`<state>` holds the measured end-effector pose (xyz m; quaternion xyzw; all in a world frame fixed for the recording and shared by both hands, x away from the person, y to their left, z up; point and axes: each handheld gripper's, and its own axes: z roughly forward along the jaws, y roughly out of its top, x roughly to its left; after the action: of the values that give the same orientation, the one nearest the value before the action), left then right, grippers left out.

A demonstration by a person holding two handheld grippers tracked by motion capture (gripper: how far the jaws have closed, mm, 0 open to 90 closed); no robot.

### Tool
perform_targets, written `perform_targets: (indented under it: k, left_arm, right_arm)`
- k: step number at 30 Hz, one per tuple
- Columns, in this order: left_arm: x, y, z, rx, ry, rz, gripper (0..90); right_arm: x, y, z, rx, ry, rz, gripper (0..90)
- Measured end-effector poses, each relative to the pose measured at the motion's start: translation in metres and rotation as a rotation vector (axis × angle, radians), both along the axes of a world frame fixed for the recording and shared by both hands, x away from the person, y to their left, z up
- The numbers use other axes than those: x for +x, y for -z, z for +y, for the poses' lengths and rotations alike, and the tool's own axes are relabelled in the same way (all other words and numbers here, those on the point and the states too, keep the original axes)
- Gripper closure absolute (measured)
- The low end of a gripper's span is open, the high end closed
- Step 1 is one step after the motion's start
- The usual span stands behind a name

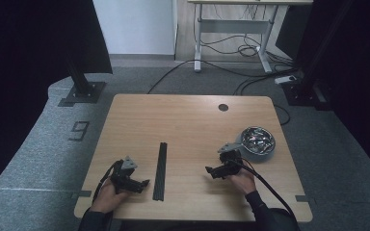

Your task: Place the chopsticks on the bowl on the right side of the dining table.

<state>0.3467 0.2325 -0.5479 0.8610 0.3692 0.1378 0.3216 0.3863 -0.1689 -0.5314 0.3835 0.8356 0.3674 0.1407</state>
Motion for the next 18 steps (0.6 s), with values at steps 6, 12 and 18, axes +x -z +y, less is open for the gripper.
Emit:
perform_targets:
  k: [6,12,18]
  left_arm:
    - [0.000,0.000,0.000,0.000,0.000,0.000,0.0]
    - [0.000,0.000,0.000,0.000,0.000,0.000,0.0]
    - [0.000,0.000,0.000,0.000,0.000,0.000,0.0]
  right_arm:
    - [0.005,-0.002,0.010,-0.001,-0.015,0.001,0.0]
    - [0.010,-0.004,0.023,-0.005,-0.034,0.009,0.0]
    - [0.015,-0.006,0.039,-0.017,-0.069,0.009,0.0]
